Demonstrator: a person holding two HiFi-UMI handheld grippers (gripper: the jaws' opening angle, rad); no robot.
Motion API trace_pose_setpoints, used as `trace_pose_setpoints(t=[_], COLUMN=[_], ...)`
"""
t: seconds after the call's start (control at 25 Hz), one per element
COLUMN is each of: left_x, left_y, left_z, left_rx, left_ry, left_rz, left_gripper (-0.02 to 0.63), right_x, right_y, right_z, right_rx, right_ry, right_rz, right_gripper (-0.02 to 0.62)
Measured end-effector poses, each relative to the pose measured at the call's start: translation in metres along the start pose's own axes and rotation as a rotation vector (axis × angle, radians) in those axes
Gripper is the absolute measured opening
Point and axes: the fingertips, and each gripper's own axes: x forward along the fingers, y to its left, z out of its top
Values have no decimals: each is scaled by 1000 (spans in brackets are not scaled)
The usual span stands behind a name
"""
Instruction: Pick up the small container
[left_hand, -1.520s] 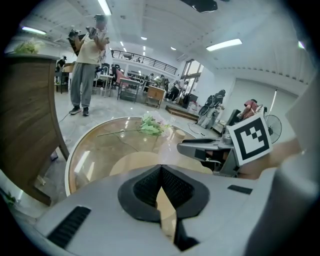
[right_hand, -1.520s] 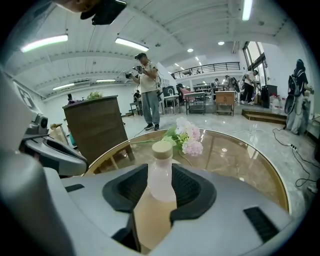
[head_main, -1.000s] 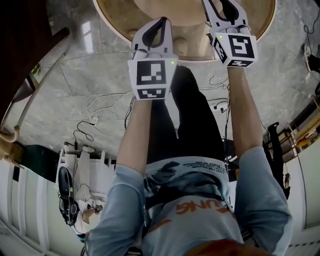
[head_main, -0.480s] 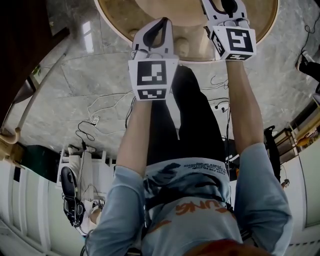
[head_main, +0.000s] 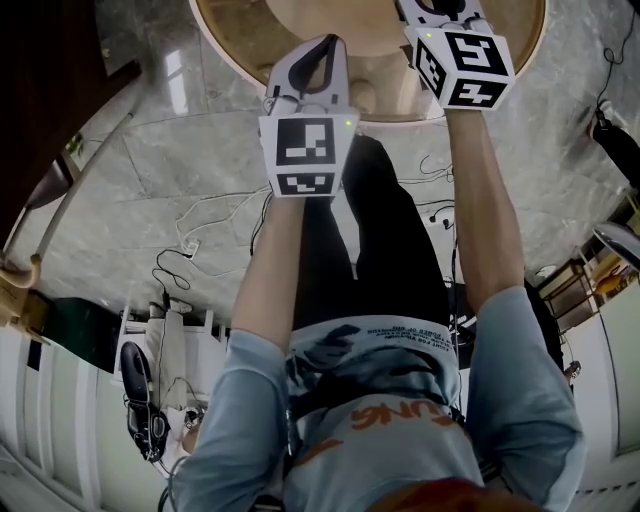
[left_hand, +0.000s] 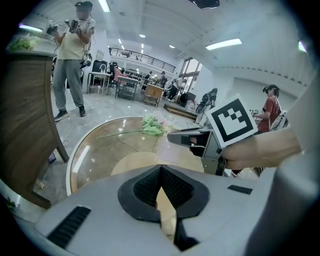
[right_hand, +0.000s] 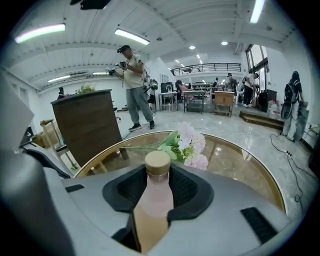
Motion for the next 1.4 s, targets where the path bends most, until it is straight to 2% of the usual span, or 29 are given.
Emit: trace_pose_setpoints(t=[0.16,0.4,0.68,1.08,1.16,1.32,1.4], left_x=[-7,-32,-73,-146,-161,-189,-201], left_y=[-3,-13,-62,-121,-128,-139,-149], left_z=[7,38,110,190,209,239,253], left_rx=[10,1,48,66,50,-52,-63], left_ry=[-23,-90,-231,-341,-370,-430,-456], left_rz=[4,45,39,49,59,62,70], left_gripper=[23,25,23,23,23,23,23], right_x=[-20,-72,-156,-267,-286,-323,-340], right_y=[-5,-7,-7,-1,-3,-2,-3], right_z=[7,41,92,157,177,213,228], right_rx=[141,178,122,62,59,78,80], right_ry=[-35,-109,-170,-241,-268,-332,-361], right_rz=[-12,-24,-26,-41,-51,-72,-80], right_gripper=[149,149,149,149,149,149,149])
